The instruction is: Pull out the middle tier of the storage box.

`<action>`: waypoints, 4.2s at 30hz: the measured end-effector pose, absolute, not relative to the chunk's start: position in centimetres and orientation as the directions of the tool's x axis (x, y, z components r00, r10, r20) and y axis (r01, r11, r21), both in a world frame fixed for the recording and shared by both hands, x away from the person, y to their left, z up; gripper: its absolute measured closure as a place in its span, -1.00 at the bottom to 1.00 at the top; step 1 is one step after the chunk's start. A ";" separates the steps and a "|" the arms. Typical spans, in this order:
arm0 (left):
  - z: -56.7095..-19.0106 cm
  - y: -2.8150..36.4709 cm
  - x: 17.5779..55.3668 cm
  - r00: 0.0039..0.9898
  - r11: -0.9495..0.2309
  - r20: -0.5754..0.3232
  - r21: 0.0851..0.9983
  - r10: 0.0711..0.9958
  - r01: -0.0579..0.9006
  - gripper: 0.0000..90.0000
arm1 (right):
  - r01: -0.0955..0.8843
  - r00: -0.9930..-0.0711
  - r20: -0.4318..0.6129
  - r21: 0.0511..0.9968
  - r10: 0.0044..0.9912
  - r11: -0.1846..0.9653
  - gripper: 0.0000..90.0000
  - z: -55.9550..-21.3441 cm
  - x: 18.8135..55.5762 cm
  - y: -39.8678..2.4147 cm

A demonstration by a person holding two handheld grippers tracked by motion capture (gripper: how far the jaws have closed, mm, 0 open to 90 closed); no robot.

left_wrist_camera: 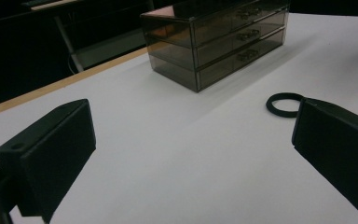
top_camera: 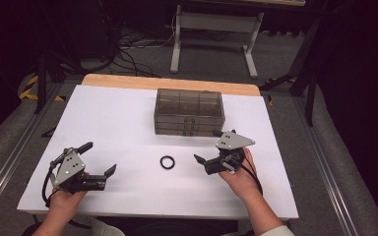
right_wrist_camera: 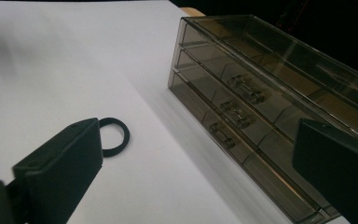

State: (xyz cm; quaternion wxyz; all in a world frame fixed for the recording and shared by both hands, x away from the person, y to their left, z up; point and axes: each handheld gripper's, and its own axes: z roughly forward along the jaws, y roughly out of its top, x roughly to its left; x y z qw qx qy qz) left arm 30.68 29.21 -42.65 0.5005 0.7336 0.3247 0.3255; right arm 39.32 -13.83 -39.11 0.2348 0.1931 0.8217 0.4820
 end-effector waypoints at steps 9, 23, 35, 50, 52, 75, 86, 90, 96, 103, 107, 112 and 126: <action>-42.7 29.2 30.6 0.583 -0.285 0.147 0.946 0.799 0.153 -0.99 | 0.069 -0.818 -0.253 0.849 0.517 0.524 -0.90 -38.8 39.8 -12.4; -42.7 29.2 30.6 0.586 -0.286 0.146 0.946 0.797 0.153 -0.99 | 0.001 -0.766 -0.421 0.755 0.486 0.656 -0.66 -38.9 39.9 -10.1; -42.6 29.2 30.6 0.584 -0.290 0.153 0.945 0.797 0.149 -0.99 | -0.092 -0.626 -0.640 0.629 0.447 0.772 -0.33 -39.2 38.6 -8.6; -42.7 29.0 30.7 0.586 -0.286 0.146 0.946 0.797 0.153 -0.99 | -0.147 -0.489 -0.793 0.487 0.364 0.861 -0.16 -40.2 38.0 -7.2; -42.7 29.0 30.8 0.588 -0.286 0.146 0.946 0.796 0.151 -0.99 | -0.154 -0.461 -0.814 0.466 0.354 0.871 -0.14 -40.5 37.9 -7.0; -42.6 29.0 31.0 0.590 -0.283 0.145 0.948 0.794 0.148 -0.99 | -0.161 -0.345 -0.908 0.306 0.237 0.938 -0.01 -42.6 38.6 -6.0; -42.6 29.0 31.0 0.587 -0.294 0.159 0.945 0.794 0.142 -0.99 | -0.157 -0.299 -0.935 0.243 0.188 0.957 0.08 -43.5 39.1 -5.6; -42.6 29.0 31.0 0.592 -0.290 0.150 0.945 0.792 0.149 -0.99 | -0.153 -0.278 -0.947 0.212 0.163 0.965 0.12 -44.0 39.4 -5.4; -42.6 29.0 31.0 0.591 -0.290 0.149 0.945 0.793 0.150 -0.99 | -0.144 -0.248 -0.962 0.151 0.113 0.978 0.16 -45.1 40.0 -5.2; -42.6 29.0 30.9 0.590 -0.292 0.152 0.945 0.793 0.148 -0.99 | -0.145 -0.226 -0.971 0.114 0.079 0.983 0.20 -45.9 40.3 -5.1; -42.6 29.0 31.0 0.591 -0.292 0.153 0.945 0.792 0.147 -0.99 | -0.144 -0.210 -0.976 0.095 0.063 0.985 0.23 -46.2 40.6 -4.9; -42.6 29.1 30.9 0.587 -0.297 0.160 0.944 0.793 0.143 -0.99 | -0.131 -0.206 -0.976 0.099 0.070 0.986 0.27 -46.5 40.8 -4.9; -42.6 29.1 30.9 0.588 -0.299 0.162 0.943 0.793 0.143 -0.99 | -0.129 -0.165 -0.986 0.046 0.024 0.991 0.49 -47.4 41.9 -4.7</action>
